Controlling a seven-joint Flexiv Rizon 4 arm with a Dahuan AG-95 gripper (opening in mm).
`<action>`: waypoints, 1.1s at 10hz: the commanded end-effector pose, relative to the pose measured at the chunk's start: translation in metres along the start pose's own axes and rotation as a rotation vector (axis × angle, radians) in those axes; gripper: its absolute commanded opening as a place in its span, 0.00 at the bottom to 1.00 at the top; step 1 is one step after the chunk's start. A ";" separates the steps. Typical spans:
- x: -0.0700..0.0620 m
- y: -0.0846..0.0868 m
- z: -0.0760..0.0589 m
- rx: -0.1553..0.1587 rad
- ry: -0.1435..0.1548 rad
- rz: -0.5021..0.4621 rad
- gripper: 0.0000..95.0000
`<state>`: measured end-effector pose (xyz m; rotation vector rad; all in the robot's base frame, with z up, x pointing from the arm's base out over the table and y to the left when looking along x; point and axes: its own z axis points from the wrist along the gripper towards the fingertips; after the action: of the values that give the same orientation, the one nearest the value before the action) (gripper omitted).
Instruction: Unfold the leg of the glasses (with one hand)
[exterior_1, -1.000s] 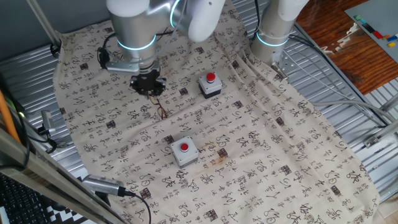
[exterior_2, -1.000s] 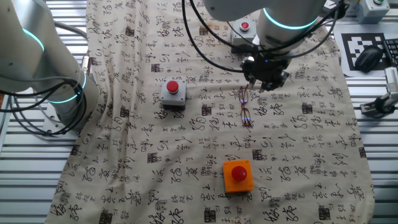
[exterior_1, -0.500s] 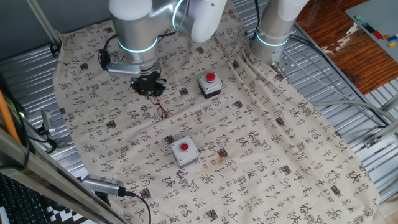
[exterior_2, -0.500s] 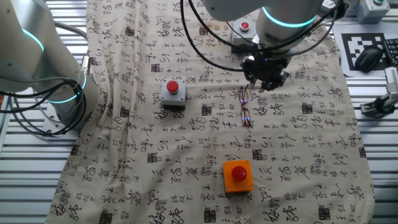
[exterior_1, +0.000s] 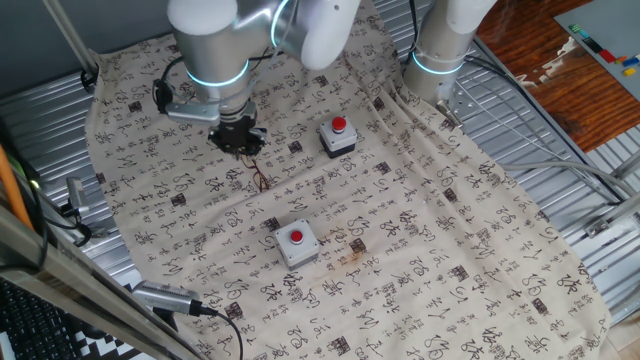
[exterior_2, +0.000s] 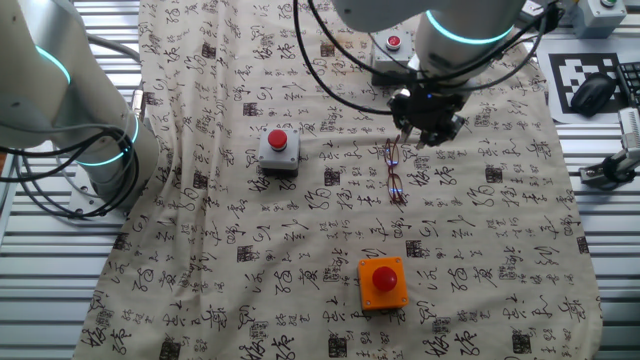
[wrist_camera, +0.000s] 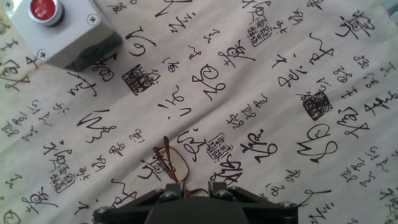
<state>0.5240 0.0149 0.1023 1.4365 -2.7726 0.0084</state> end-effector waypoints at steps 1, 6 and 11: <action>0.001 0.003 0.002 -0.017 -0.008 0.001 0.20; 0.004 0.027 0.026 -0.026 -0.015 0.042 0.20; 0.003 0.027 0.028 -0.020 -0.046 -0.011 0.20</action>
<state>0.4990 0.0259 0.0732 1.4681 -2.8050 -0.0310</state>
